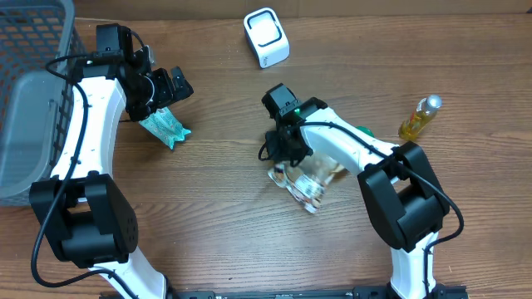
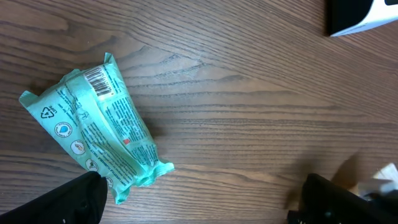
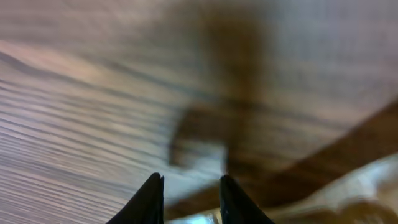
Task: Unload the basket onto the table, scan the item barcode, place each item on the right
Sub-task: 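Drag the snack bag right toward the jar with the right gripper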
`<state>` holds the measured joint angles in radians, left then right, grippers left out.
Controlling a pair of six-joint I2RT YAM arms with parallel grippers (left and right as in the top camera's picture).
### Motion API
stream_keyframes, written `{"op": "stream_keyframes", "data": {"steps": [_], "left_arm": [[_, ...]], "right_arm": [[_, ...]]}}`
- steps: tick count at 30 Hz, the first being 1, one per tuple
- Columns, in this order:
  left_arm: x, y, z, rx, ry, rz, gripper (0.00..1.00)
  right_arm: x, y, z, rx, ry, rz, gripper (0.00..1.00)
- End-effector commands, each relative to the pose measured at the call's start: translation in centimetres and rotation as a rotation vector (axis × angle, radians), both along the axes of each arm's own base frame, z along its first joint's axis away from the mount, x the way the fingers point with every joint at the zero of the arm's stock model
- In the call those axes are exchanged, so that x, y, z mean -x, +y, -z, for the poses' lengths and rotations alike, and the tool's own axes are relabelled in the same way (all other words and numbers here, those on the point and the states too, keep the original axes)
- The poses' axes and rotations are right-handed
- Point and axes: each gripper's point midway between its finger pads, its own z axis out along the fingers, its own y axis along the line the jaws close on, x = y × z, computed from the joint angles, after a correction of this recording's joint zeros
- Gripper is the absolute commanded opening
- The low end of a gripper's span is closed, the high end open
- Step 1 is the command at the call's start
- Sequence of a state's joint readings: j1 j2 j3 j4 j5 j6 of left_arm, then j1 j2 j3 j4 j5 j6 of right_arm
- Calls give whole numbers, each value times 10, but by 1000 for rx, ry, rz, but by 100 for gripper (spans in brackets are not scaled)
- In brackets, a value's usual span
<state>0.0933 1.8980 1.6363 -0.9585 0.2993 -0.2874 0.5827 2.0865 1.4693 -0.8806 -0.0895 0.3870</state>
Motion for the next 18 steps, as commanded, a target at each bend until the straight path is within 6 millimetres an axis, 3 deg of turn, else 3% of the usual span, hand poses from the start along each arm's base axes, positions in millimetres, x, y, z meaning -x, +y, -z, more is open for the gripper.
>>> {"op": "stream_keyframes", "data": {"steps": [1, 6, 10, 14, 18], "left_arm": [[-2, -1, -14, -5, -38, 17, 100], [-2, -1, -14, -5, -38, 17, 100], [-2, -1, -14, -5, -38, 17, 100], [-2, -1, -14, -5, -38, 17, 100], [-2, -1, -14, -5, -38, 17, 100]], "right_arm": [[7, -13, 5, 35, 45, 50, 27], [23, -48, 5, 146, 132, 86, 32], [24, -70, -3, 201, 166, 122, 32], [8, -72, -30, 180, 138, 147, 33], [-12, -58, -63, 109, 68, 144, 42]]}}
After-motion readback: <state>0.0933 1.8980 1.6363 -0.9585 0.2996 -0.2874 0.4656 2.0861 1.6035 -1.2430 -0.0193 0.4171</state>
